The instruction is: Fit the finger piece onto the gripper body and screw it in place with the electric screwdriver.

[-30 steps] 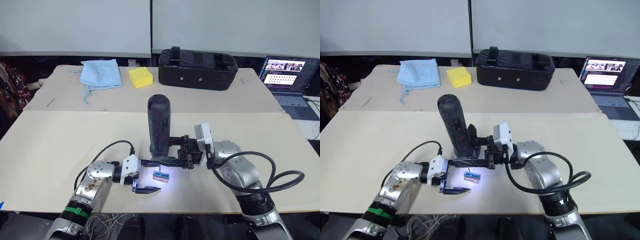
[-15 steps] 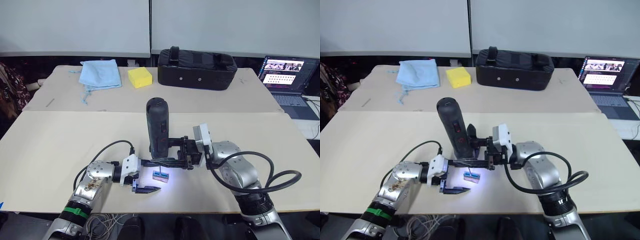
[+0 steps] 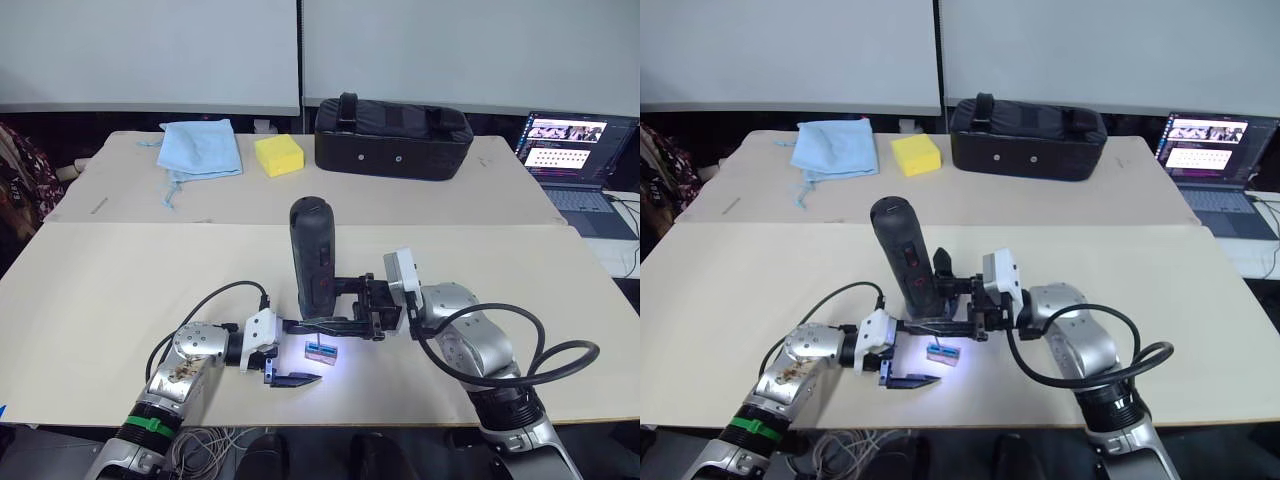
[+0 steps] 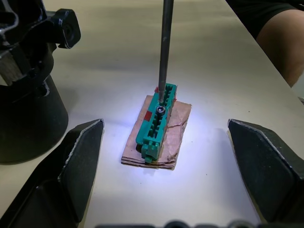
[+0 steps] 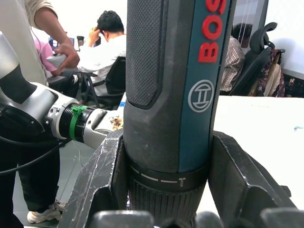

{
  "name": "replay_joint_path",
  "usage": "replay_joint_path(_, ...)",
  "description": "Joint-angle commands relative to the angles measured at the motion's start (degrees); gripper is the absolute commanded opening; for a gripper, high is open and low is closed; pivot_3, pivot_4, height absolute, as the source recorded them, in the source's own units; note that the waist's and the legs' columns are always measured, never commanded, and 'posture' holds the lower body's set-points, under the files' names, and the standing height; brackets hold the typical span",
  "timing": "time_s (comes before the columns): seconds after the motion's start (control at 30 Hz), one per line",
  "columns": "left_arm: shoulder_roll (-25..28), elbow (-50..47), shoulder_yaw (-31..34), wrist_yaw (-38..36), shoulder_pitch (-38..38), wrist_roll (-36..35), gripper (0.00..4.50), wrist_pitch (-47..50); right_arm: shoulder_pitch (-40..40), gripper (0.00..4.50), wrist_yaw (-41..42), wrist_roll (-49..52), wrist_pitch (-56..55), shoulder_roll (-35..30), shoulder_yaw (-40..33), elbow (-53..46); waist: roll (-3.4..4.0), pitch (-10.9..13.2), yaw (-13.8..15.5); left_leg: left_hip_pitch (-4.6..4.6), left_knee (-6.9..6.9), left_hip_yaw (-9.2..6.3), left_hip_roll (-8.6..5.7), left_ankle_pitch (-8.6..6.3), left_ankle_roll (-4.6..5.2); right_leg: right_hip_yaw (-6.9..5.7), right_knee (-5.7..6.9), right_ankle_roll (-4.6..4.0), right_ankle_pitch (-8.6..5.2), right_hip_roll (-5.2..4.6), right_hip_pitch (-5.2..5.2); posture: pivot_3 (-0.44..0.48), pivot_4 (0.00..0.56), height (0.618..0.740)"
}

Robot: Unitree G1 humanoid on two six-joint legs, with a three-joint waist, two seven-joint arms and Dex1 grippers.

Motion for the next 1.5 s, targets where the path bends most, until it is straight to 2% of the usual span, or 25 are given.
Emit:
replay_joint_path(0.03, 0.5, -0.9, -1.0, -0.3, 1.0, 0.0, 4.42, 0.6, -0.8, 1.93, 0.1, 0.6, -2.1, 0.6, -0.3, -1.1, 0.00, 0.0, 0.0, 0.00, 0.00, 0.00, 0.00, 0.00, 0.00, 0.00, 0.00, 0.00, 0.00, 0.00, 0.00, 0.000, 0.150, 0.740)
replay_joint_path(1.5, 0.8, -0.3, -0.8, -0.1, 1.0, 0.1, 4.42, 0.3, -1.5, 1.93, 1.8, 1.6, -1.3, 0.0, -0.5, 1.1, 0.00, 0.0, -0.1, 0.01, 0.11, -0.01, 0.01, 0.00, 0.00, 0.00, 0.10, -0.03, 0.03, 0.02, 0.01, 0.000, 0.150, 0.740)
